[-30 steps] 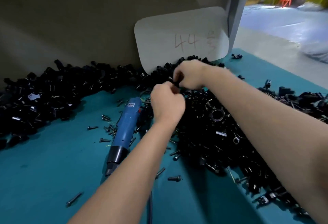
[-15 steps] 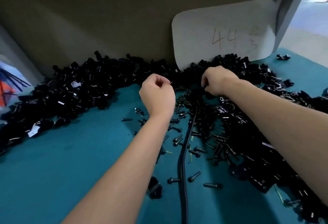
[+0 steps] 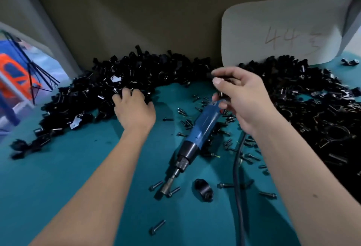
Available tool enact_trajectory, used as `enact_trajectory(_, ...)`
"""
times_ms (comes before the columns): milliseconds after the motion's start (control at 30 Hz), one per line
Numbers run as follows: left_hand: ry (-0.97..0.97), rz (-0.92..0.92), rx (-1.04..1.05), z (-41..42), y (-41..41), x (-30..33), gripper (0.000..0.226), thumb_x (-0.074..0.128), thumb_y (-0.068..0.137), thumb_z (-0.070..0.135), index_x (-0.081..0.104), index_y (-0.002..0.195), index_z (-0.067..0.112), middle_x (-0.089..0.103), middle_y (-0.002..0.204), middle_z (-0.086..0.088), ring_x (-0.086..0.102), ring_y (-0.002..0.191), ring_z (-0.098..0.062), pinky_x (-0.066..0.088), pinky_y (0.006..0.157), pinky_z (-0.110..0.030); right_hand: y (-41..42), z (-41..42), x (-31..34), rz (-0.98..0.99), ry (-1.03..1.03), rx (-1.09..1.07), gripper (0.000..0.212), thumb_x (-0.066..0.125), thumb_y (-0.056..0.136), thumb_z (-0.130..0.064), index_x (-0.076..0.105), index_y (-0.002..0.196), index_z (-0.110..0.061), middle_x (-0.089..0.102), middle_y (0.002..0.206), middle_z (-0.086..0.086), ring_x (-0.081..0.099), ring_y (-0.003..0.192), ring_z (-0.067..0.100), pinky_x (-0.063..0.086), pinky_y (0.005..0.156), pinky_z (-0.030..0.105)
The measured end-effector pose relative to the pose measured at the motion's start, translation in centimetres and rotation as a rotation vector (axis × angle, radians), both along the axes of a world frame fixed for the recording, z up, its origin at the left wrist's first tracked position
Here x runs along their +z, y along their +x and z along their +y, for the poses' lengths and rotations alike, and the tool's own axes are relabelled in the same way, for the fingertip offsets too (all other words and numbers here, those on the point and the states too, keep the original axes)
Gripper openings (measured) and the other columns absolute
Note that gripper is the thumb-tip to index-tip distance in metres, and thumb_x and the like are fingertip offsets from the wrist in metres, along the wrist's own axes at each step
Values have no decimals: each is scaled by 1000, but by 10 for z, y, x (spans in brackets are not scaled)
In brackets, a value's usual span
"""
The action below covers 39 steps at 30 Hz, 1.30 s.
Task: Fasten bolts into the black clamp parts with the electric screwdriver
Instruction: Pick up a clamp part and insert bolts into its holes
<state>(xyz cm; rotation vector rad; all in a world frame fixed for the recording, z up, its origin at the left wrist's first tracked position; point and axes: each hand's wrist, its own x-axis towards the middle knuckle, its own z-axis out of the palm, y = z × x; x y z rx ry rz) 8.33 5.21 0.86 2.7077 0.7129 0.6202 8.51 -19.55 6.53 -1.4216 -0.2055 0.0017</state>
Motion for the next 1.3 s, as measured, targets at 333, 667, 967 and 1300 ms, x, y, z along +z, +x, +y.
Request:
enact_trajectory(333,-636,-480,-43,-34,-36,7,27,80,89,30,56,86,20,60,79,6,58,71,-14,56,78,-42,-26,-27,-40,4,110,-186,18,75,94,-7,66,110,-11,68,73,-3,61,63,17,42,48,22)
enact_trajectory(667,-1516,-455,-287,-68,-90,38,17,65,101,21,74,99,7,71,90,-9,74,70,-22,56,55,-21,-35,-28,-47,15,190,-44,26,62,102,-38,78,114,-21,60,83,-6,42,60,7,35,46,17)
enact_trajectory(967,-1762,-381,-469,-62,-85,27,22,58,101,7,77,108,-2,78,100,-18,76,93,-25,60,78,-24,-45,-15,-47,25,265,77,34,74,88,-28,73,116,-10,70,93,10,62,72,18,42,49,22)
enact_trajectory(1300,-1870,-409,-589,-72,-78,18,11,45,111,16,50,113,6,74,112,-25,74,104,-42,63,72,-29,-50,-15,-45,0,278,119,29,82,80,-24,80,108,-20,74,100,10,66,73,18,47,53,22)
